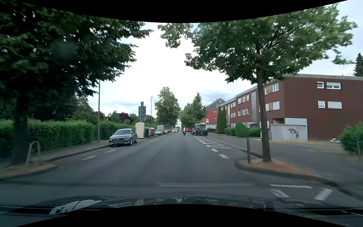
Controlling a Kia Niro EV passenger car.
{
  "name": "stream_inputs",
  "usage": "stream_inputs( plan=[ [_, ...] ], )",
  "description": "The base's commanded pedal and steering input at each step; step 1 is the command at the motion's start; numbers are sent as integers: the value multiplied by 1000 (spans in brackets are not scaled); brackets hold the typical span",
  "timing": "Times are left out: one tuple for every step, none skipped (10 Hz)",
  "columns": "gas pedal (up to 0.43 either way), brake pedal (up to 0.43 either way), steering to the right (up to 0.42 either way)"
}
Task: Follow the waypoints while adhering to traffic rules and regulations
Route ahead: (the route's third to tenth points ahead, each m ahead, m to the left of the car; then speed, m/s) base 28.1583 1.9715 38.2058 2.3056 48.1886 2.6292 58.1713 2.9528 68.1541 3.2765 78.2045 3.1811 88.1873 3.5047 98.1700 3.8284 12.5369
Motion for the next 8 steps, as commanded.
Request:
stream_inputs(
  plan=[
    [189,0,-1],
    [189,0,-3],
    [189,0,-5],
    [189,0,-7],
    [189,0,-7],
    [189,0,-5],
    [189,0,-4],
    [189,0,-1]
  ],
)
